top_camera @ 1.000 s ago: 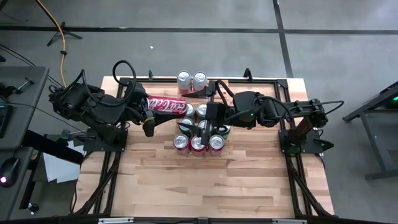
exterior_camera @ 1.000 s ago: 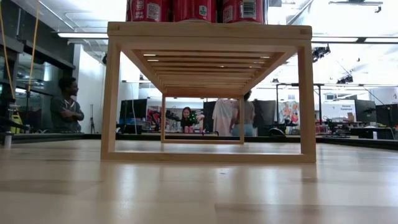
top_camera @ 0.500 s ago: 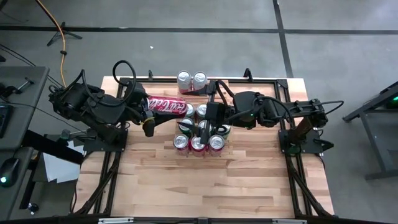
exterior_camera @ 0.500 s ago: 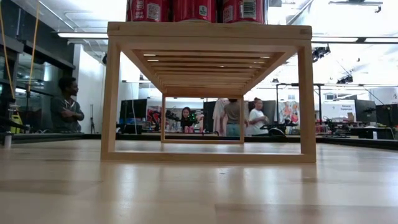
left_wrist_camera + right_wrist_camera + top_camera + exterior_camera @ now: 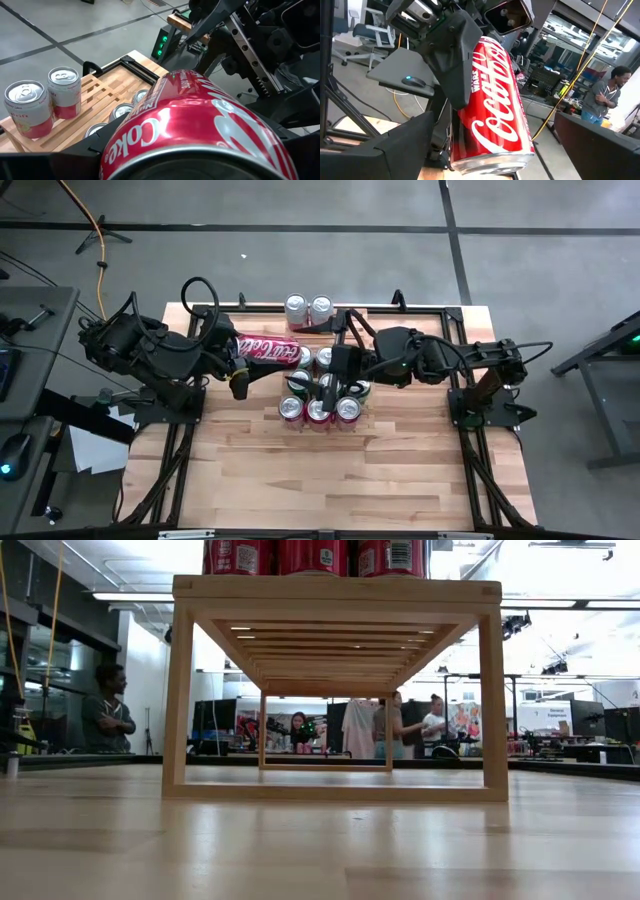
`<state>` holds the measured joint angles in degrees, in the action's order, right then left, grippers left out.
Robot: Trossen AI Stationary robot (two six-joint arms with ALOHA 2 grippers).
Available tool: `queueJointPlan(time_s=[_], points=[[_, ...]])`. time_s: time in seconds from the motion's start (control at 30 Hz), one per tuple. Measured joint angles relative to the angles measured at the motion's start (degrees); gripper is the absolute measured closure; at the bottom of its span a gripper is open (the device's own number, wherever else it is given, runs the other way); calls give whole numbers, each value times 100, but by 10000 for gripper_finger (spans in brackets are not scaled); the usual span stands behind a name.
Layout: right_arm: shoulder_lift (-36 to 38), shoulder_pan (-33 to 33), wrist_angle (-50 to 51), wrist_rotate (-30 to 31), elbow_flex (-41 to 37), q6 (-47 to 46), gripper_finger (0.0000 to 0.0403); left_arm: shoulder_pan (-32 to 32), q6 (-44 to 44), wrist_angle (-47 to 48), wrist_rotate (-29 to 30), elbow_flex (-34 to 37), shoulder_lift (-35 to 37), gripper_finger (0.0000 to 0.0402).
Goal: Place canned beverage on shelf
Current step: Put the red soda can on the shelf aligned with the other red soda cans
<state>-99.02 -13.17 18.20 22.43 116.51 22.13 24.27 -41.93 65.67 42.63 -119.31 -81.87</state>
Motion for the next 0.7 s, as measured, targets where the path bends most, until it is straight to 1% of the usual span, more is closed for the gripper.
queueJointPlan(time_s=[0.17, 0.3, 0.43, 0.7], points=[[0, 28, 0, -11, 0, 107, 3, 0, -2, -21, 6, 0, 0, 149], [-23, 55, -9, -11, 0, 167, 3, -33, 7, -322, 8, 0, 1, 149], [-117, 66, -37, 22, -6, 370, 4, -138, 8, -488, -102, 0, 2, 149], [-244, 79, -305, 46, -7, 387, 4, -214, 6, -693, -294, -2, -144, 149]])
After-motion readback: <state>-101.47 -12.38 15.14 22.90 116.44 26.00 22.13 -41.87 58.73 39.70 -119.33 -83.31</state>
